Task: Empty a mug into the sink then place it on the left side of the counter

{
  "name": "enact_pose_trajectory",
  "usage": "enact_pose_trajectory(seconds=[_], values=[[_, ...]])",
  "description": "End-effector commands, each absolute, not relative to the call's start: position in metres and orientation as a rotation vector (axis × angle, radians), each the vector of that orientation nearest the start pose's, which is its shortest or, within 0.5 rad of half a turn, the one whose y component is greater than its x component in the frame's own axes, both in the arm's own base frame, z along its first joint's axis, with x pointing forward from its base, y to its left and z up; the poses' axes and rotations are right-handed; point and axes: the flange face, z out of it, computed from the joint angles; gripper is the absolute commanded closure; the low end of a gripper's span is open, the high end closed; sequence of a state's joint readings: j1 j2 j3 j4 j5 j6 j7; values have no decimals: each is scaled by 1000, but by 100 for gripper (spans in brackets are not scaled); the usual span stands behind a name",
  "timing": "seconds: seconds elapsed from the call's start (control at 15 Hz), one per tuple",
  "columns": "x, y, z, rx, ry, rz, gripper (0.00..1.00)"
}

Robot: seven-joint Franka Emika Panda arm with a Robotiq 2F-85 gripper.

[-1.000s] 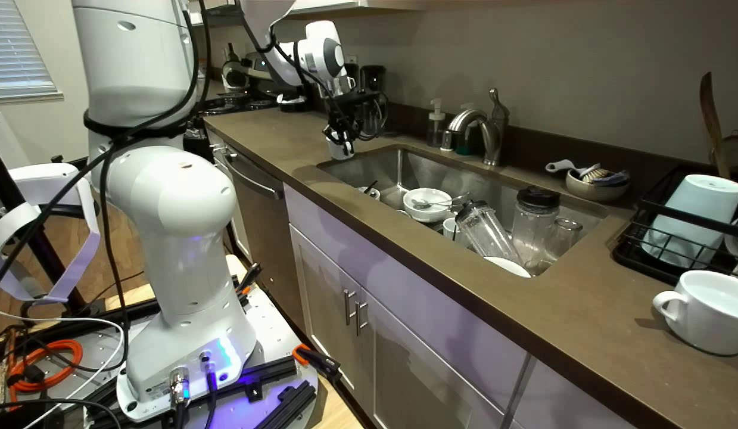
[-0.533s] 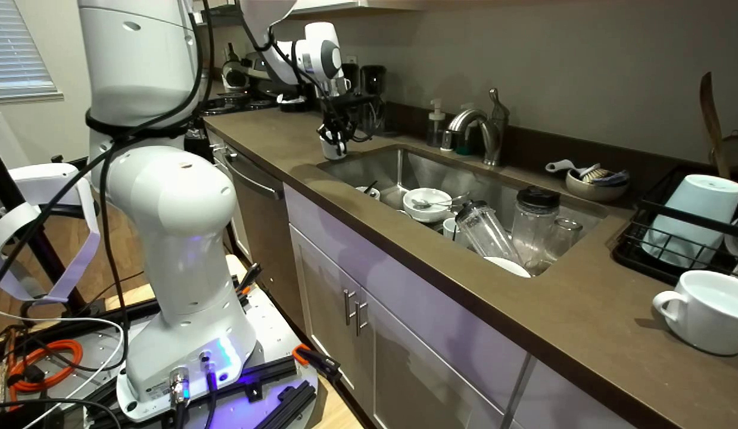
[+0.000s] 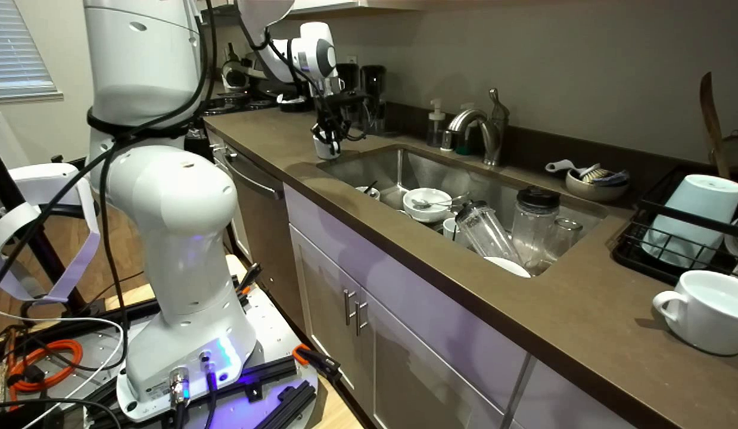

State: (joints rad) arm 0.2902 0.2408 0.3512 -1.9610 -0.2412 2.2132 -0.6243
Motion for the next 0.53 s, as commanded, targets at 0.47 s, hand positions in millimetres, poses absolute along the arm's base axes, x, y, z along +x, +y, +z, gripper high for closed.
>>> enact_pose_trajectory(seconds=[0.47], values=[[502,391,360,-2446,-2116,-39,96]])
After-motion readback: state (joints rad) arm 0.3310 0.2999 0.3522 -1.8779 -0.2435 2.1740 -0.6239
